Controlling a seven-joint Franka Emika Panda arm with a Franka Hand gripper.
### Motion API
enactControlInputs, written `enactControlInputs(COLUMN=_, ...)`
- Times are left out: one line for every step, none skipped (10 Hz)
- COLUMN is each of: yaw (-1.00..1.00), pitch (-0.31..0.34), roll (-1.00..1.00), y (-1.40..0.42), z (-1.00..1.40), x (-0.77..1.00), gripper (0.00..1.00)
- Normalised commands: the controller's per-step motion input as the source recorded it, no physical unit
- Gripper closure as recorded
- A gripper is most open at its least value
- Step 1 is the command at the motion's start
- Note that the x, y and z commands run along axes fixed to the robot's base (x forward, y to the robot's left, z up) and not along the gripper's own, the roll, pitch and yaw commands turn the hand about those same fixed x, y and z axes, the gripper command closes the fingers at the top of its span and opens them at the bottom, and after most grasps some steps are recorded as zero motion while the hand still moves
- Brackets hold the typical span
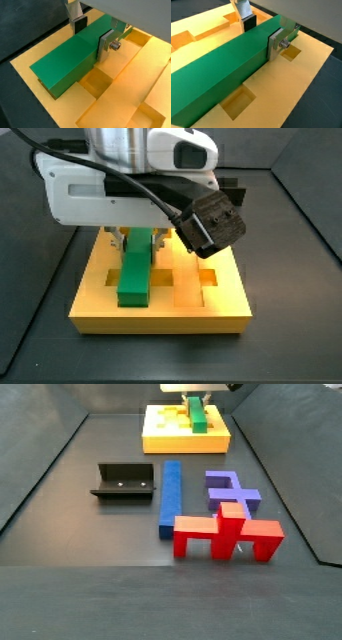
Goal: Pick up the green object. Move up. Move to above the board. Insert the green object.
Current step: Insert the green object.
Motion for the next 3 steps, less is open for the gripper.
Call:
enactControlInputs(yaw=0.03, pitch=0.000, roll=0.15, y=-0.03, z=-0.39, x=0.10, gripper=1.00)
enactControlInputs(yaw=0.00, pitch=0.000, roll=0.01, y=0.00, z=0.00, x=0.00, gripper=1.00)
enactControlInputs(yaw=0.00, pitch=0.000, roll=0.00, y=0.00, z=0.00, x=0.00, gripper=1.00)
